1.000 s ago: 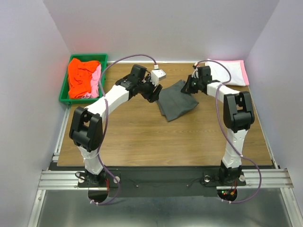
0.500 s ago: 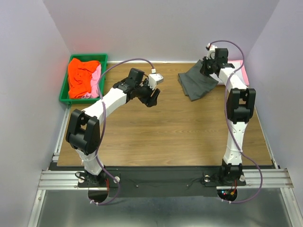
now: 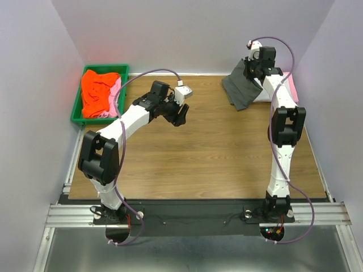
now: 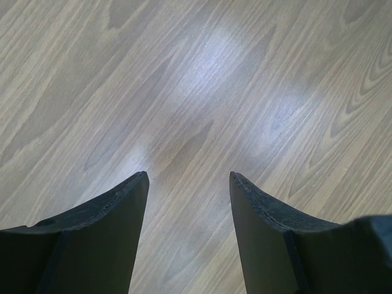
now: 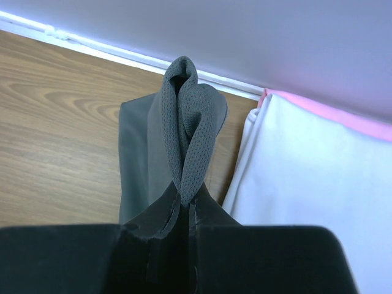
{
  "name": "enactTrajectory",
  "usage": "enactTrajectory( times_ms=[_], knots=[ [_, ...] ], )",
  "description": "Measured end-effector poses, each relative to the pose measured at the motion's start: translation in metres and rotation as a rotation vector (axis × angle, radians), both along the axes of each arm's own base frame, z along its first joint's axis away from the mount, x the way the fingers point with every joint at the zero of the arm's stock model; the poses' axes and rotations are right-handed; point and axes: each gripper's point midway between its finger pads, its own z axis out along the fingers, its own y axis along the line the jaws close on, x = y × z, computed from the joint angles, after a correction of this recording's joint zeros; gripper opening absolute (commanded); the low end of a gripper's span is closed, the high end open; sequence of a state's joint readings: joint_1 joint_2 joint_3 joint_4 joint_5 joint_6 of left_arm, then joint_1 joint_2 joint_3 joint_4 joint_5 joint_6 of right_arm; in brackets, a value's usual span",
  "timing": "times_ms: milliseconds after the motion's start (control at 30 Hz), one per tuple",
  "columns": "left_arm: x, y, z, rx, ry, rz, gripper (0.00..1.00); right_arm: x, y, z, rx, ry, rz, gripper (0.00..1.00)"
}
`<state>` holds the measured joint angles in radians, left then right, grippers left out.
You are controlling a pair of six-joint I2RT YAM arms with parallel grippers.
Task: Fold and stack the t-shirts
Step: Neatly place the folded tshirt to the corner
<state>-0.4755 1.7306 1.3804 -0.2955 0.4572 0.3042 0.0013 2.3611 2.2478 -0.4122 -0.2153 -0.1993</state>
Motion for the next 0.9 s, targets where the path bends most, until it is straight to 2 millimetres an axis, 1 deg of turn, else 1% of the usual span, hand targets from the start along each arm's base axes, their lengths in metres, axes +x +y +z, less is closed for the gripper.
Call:
enactTrajectory(
  times_ms=[267,400,600,800,900],
  knots=[
    [0.001,-0.001,0.001,-0.005,-0.005,-0.002,0.67,0.0,-0.005,0.0,-0.04,-0.003,-0.002,0.0],
    [0.001,-0.001,-0.001,-0.003,-0.003,-0.003,0.67,-0.001,-0.006,0.003,-0.048,-0.005,-0.002,0.01],
    [0.001,-0.001,-0.001,-0.004,-0.001,-0.004,0.67,-0.005,-0.012,0.018,-0.048,-0.018,-0.011,0.0],
    [0.001,-0.002,-0.001,-0.004,-0.002,-0.006,0.67,-0.004,-0.027,0.038,-0.048,-0.051,-0.037,0.01],
    [0.001,-0.001,-0.001,-0.001,-0.006,-0.01,0.67,-0.006,-0.032,0.046,-0.046,-0.058,-0.048,0.01]
  ],
)
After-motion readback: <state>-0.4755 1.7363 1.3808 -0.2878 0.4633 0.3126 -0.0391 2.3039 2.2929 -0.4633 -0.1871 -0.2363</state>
